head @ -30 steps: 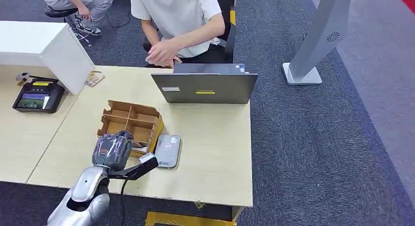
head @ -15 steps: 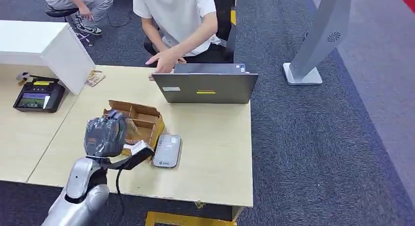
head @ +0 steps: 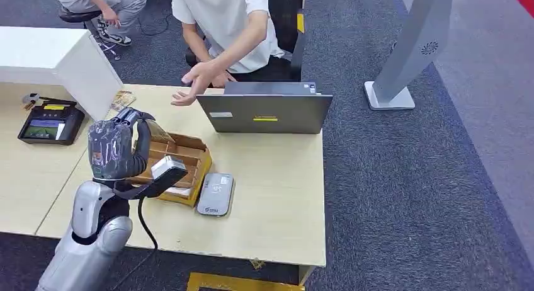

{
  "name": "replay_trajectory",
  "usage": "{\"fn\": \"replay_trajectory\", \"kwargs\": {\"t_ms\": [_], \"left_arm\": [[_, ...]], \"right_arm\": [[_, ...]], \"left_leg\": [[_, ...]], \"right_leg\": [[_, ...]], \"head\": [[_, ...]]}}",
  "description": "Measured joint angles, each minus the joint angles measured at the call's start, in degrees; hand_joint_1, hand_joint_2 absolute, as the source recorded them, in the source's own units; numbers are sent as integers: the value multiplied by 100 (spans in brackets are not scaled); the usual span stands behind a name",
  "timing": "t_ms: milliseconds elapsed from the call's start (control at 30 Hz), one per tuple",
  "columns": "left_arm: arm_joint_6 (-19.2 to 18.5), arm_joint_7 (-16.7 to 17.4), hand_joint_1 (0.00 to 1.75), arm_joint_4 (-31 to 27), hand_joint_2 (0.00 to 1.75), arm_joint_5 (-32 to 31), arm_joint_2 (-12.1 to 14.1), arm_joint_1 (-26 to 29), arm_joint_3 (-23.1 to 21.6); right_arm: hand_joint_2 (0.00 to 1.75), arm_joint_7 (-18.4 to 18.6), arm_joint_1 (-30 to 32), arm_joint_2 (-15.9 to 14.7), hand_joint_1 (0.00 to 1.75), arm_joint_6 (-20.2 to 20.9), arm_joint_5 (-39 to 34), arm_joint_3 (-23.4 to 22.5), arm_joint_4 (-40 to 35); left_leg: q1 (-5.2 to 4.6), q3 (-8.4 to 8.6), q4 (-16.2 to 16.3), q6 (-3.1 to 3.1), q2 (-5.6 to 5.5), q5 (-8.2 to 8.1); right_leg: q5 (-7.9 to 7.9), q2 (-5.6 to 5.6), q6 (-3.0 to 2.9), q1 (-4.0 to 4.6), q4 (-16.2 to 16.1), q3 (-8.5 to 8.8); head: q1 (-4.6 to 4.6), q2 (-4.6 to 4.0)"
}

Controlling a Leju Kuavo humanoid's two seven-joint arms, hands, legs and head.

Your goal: Pass the card to the sensor for recognition and then transmit it.

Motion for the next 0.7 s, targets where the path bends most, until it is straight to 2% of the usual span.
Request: {"fn": "replay_trajectory", "kwargs": {"t_ms": [567, 600, 633, 667, 700], "left_arm": [[48, -72, 175, -9, 175, 57, 11, -100, 7], [-31, 18, 175, -4, 175, -42, 22, -149, 7], [-211, 290, 175, 108, 175, -347, 42, -354, 9], [-269, 464, 175, 548, 175, -745, 52, -812, 7], [-141, 501, 175, 1413, 175, -998, 52, -1469, 11]], "right_arm": [[0, 0, -3, 0, 0, 20, 48, 0, 0], [0, 6, -5, 0, 0, 56, 108, 2, 0], [0, 68, -18, 0, 0, 151, 232, 29, 0], [0, 177, -51, 0, 0, 278, 374, 85, 0], [0, 277, -127, 0, 0, 375, 477, 151, -2]], "left_leg": [[0, 0, 0, 0, 0, 0], [0, 0, 1, 0, -2, 0], [1, -3, 5, 5, -9, 5], [4, -18, 8, 6, -30, 22], [6, -38, 9, 1, -49, 40]], "right_leg": [[0, 0, 0, 0, 0, 0], [0, 0, 0, 0, -1, -4], [0, -7, 0, 1, -3, -16], [3, -30, 5, 3, -2, -26], [13, -48, 8, 5, 2, -23]], "head": [[0, 0], [-2, 0], [-9, 0], [-2, 0], [16, 0]]}}
